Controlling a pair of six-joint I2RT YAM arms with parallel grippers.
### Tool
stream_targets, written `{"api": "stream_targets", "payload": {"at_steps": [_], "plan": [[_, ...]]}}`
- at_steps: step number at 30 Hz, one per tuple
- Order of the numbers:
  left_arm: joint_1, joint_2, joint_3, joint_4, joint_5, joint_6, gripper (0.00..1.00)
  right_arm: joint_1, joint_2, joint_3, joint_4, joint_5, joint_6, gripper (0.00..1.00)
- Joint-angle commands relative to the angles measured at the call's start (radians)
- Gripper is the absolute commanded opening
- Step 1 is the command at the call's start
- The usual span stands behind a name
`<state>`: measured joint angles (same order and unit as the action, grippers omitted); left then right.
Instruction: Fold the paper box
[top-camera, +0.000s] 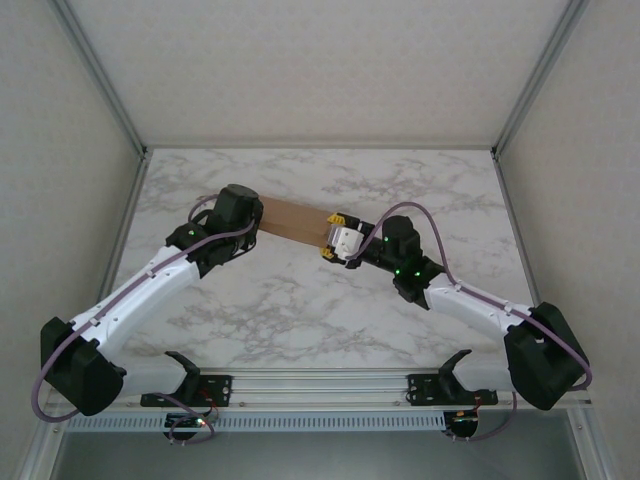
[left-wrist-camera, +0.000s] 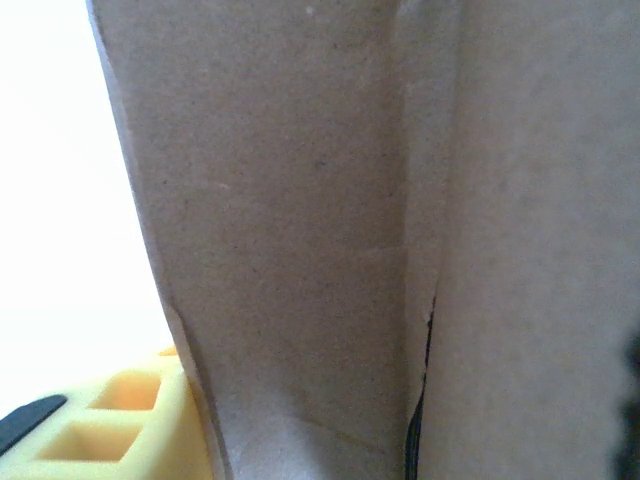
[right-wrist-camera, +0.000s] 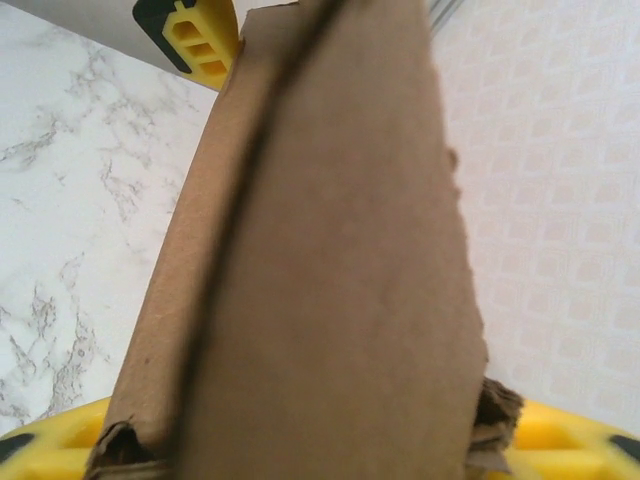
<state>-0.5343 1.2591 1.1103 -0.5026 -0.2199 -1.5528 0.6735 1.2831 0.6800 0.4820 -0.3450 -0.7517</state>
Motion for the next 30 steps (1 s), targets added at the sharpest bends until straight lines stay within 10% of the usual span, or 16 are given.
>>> {"api": "stream_targets", "payload": {"at_steps": [1, 15, 30], "plan": [[0.002, -0.023, -0.006, 0.023, 0.018, 0.012, 0.38, -0.004, 0.003, 0.018, 0.021, -0.054, 0.048, 0.49], [0.007, -0.079, -0.046, 0.122, 0.051, 0.183, 0.8, -0.051, 0.023, -0.028, 0.036, -0.114, 0.169, 0.44], [0.007, -0.428, -0.183, 0.275, 0.174, 0.879, 0.77, -0.166, 0.079, 0.03, -0.204, -0.363, 0.169, 0.43]]}}
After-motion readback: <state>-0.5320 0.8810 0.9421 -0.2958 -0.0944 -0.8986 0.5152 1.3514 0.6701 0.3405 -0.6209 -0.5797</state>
